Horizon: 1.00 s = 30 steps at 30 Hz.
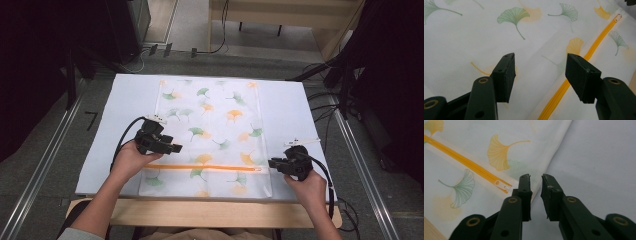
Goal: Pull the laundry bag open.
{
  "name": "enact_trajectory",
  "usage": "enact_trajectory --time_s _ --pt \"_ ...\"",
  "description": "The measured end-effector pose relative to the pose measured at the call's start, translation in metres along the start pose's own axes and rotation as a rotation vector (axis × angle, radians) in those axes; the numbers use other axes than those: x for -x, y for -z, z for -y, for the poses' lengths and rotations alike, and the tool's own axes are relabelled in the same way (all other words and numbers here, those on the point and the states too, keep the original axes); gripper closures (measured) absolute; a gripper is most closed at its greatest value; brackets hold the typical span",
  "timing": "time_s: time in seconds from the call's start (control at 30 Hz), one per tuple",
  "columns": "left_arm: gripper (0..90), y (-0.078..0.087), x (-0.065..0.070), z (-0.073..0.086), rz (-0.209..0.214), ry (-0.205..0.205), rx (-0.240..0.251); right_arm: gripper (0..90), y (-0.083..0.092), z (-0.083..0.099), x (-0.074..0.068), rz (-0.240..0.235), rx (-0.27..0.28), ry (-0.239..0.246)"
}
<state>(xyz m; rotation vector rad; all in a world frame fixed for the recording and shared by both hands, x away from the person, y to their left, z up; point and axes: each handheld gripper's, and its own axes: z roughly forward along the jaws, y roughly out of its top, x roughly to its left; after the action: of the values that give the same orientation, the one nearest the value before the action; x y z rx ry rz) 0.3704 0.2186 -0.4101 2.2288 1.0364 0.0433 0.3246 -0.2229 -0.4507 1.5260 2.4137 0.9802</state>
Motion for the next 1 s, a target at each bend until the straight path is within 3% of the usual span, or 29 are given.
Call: enact_trajectory --time_s 0.27,0.5,0.77,0.93,1.0 --pt "41.0 -0.003 0.002 -0.002 -0.005 -0.013 -0.005 64.1 -0.015 -0.002 -0.004 0.022 -0.025 -0.024" --pt "40.9 -0.006 0.003 -0.003 -0.007 -0.023 -0.011 57.6 -0.024 -0.006 -0.006 0.06 -0.005 -0.031" --pt "41.0 -0.009 0.006 -0.004 -0.009 -0.037 -0.021 57.1 -0.027 -0.007 -0.014 0.044 -0.007 -0.031" --pt "41.0 -0.01 0.008 -0.005 -0.01 -0.044 -0.024 60.0 -0.028 -0.006 -0.018 0.067 -0.007 -0.025" --pt "41.0 -0.011 0.009 -0.005 -0.009 -0.049 -0.027 64.6 -0.029 -0.006 -0.023 0.108 -0.01 0.014"
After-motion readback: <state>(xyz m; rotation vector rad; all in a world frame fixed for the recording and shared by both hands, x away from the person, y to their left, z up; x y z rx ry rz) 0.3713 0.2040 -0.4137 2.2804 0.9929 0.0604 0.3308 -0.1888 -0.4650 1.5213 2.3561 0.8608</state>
